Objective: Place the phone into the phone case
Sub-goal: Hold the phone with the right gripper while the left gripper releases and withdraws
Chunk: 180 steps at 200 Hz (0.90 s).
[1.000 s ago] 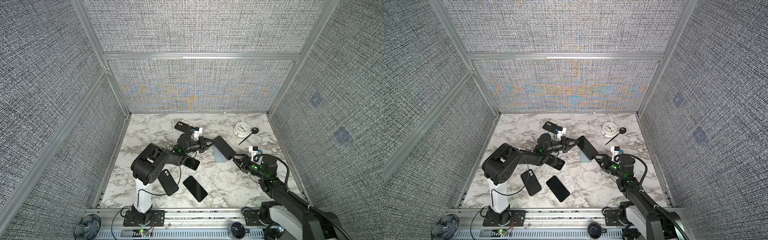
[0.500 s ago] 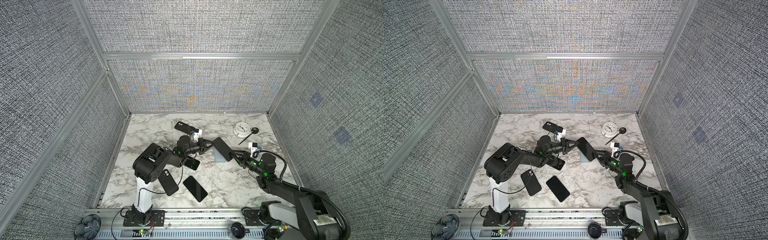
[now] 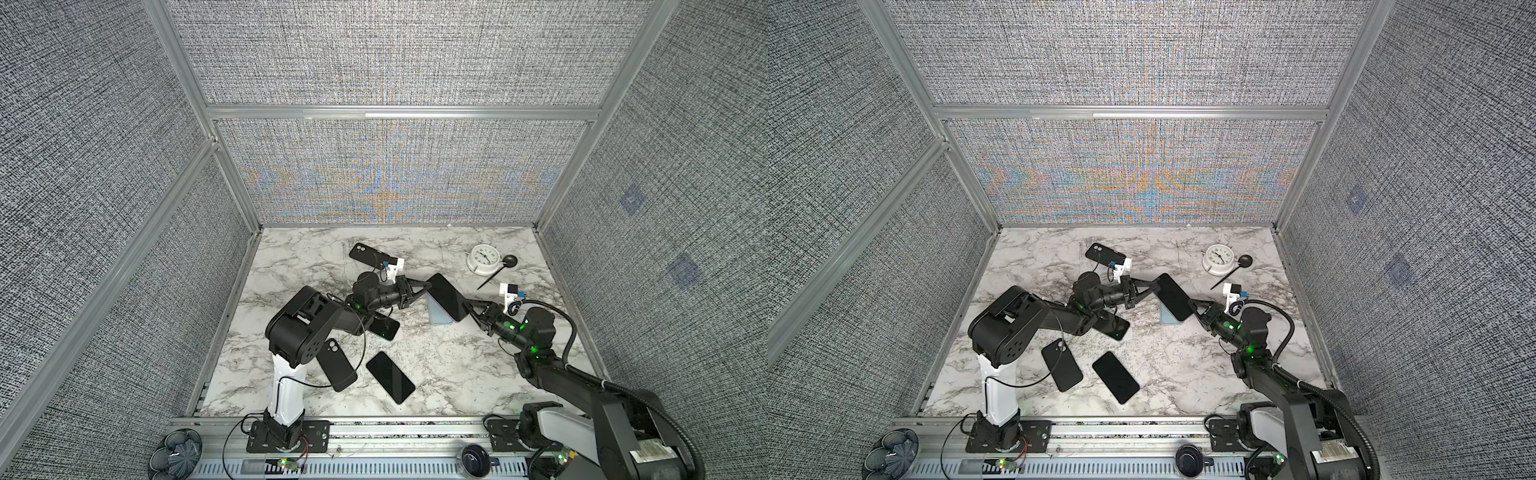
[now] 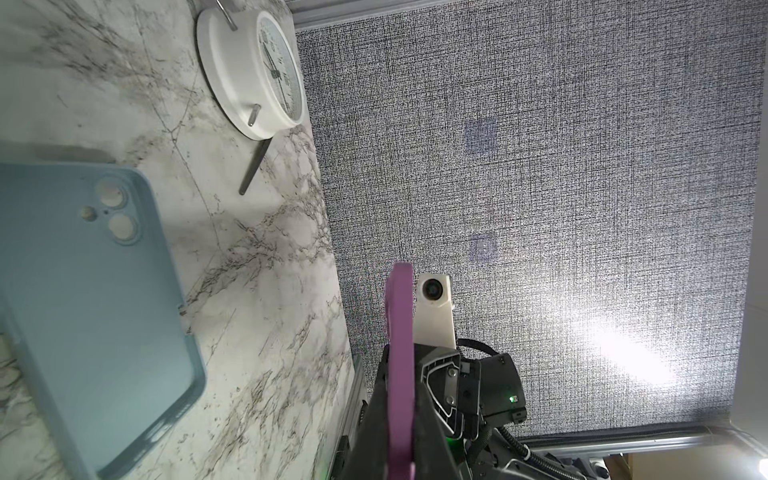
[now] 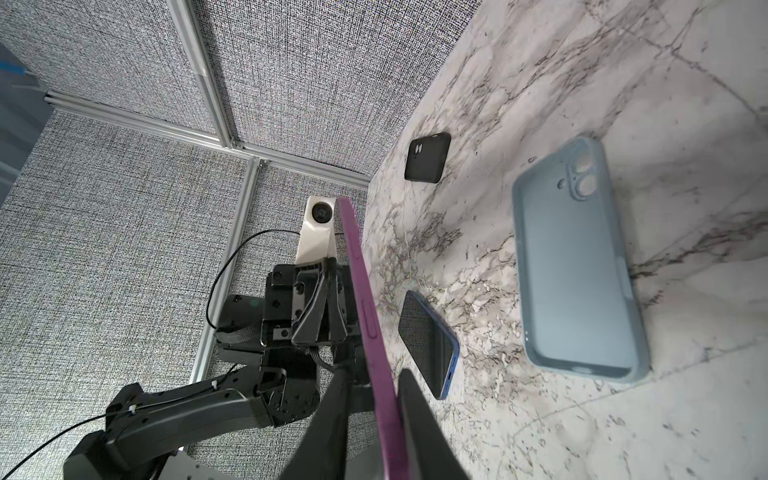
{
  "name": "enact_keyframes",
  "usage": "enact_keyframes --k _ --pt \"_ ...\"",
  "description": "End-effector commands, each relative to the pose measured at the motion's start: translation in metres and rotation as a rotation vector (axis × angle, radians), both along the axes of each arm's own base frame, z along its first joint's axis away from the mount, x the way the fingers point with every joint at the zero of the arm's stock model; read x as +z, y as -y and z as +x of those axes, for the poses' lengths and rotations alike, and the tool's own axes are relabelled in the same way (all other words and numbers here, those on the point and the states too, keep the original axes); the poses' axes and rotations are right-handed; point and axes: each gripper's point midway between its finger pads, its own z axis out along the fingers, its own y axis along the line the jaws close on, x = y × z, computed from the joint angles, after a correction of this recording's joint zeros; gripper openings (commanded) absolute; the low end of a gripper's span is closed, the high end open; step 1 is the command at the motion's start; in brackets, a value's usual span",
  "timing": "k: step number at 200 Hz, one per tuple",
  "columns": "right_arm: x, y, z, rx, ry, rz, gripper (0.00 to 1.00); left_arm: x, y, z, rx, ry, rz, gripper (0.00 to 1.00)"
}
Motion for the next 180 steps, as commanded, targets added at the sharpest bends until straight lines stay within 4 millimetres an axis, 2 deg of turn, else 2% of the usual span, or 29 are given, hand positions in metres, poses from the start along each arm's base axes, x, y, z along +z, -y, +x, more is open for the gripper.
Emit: enact_keyframes --k 1,34,82,147,180 --pt "0.013 -0.002 0.001 0.012 0.047 0.010 0.21 0.005 0.000 -0.002 -0.006 0.043 -0.008 0.00" --pt "0.015 -0.002 0.001 0.013 0.042 0.014 0.17 0.002 -0.001 -0.002 -0.006 0.042 0.002 0.00" --pt "0.016 -0.001 0.001 0.009 0.029 -0.003 0.14 -0.006 -0.001 -0.003 -0.008 0.041 0.035 0.14" --pt "0.018 0.001 0.002 -0.006 0.005 -0.035 0.04 -0.018 -0.007 -0.004 0.006 0.034 0.049 0.38" --pt "0.018 0.004 0.001 -0.015 -0.005 -0.057 0.00 -0.024 -0.018 0.000 0.029 0.032 0.043 0.52"
